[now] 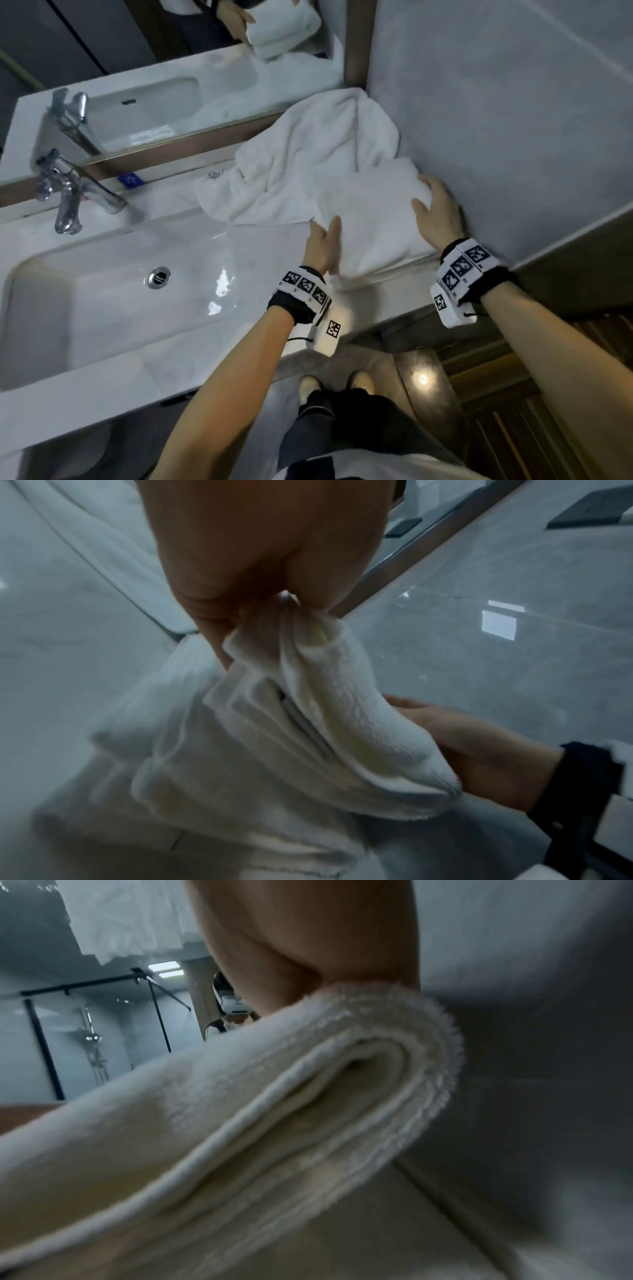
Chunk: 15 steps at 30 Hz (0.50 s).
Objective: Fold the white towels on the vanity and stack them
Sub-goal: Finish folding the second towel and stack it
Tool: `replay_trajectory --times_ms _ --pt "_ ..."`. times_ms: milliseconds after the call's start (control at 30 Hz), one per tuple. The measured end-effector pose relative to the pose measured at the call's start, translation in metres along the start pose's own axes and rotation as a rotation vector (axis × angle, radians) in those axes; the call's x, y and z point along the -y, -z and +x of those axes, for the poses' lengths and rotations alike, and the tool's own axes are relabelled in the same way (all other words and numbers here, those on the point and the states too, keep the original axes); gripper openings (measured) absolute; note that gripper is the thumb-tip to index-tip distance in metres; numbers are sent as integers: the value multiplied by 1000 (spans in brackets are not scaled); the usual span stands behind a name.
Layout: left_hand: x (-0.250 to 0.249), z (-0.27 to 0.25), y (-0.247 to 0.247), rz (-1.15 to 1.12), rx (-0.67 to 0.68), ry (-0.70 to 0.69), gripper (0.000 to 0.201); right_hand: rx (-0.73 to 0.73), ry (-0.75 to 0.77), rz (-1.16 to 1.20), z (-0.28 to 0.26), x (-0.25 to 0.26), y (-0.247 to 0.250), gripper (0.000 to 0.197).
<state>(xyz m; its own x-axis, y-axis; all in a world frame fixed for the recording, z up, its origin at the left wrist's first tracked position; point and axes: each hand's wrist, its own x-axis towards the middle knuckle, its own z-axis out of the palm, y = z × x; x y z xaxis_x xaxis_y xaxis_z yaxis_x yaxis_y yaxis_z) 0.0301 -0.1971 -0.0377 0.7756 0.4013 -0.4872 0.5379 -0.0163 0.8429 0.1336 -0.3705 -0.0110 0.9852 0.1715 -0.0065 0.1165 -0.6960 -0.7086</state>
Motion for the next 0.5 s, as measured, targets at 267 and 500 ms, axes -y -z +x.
replay_trajectory --times_ms 267,500 --pt "-3 -2 -9 253 -99 83 56 108 9 -255 -3 -20 -20 49" --pt "-5 10 -25 1024 -240 -617 71 123 347 -490 0 -17 -38 56"
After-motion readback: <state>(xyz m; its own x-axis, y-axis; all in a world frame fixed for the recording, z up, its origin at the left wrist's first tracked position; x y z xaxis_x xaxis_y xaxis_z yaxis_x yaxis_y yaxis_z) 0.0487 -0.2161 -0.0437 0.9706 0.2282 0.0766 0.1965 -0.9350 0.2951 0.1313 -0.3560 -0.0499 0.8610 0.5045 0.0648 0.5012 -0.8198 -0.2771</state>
